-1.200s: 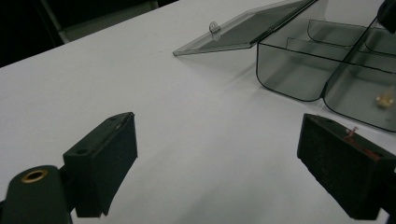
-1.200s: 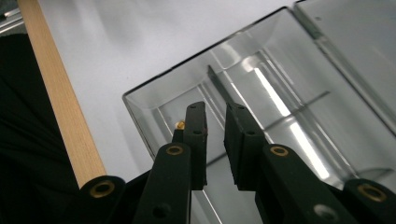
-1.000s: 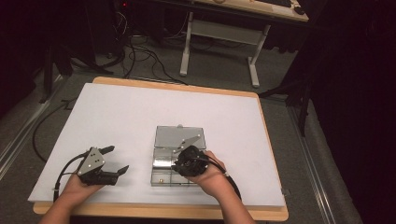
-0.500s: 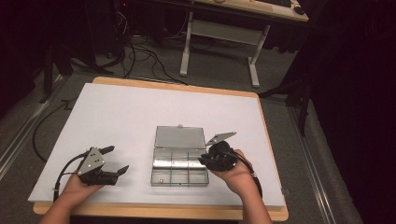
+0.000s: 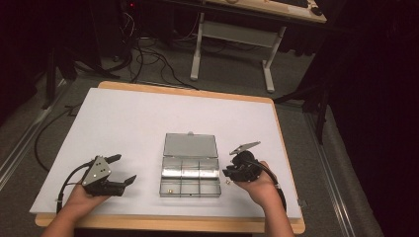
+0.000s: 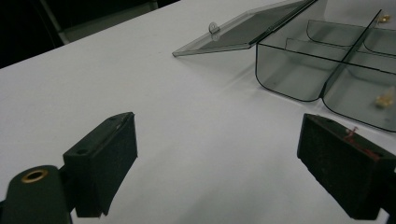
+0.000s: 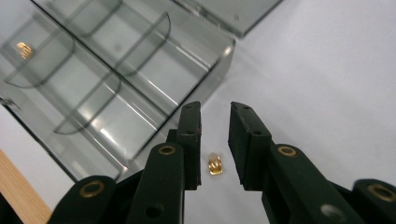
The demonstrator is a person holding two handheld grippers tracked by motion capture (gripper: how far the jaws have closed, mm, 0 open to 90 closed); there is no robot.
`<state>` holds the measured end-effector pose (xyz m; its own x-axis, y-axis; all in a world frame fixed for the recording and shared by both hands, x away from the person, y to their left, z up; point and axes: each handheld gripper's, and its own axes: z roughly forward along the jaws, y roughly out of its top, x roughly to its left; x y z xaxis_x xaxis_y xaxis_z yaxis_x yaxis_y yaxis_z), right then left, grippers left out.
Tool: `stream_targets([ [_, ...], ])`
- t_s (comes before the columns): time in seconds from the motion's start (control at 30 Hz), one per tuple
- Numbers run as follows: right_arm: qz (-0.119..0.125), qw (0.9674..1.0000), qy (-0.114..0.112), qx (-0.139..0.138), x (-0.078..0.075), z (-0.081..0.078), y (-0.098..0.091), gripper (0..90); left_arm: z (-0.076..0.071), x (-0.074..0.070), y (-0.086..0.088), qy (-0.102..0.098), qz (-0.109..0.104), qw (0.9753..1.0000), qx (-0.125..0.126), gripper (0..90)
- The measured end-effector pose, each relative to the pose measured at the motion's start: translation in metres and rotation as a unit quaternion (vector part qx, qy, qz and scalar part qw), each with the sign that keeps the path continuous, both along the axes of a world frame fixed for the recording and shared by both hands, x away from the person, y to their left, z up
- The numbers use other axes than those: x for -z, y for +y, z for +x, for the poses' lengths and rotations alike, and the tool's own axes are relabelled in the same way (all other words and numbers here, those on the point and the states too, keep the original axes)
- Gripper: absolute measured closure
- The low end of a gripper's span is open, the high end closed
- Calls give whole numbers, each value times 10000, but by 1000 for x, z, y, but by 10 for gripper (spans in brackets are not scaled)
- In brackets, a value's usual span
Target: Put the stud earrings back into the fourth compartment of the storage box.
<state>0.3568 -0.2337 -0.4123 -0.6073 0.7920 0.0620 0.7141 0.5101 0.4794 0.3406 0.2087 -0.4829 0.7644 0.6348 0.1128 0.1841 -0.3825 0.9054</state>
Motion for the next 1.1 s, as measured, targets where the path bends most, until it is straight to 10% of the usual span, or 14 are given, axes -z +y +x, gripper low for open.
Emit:
stream_targets([
  [0.53, -272, 9983, 506, -43, 24, 5, 0, 765, 0, 0, 0, 5, 9, 10000, 8, 126],
  [1.1, -518, 9969, 568, -142, 29, 5, 5, 842, 0, 0, 0, 8, 22, 10000, 11, 126],
])
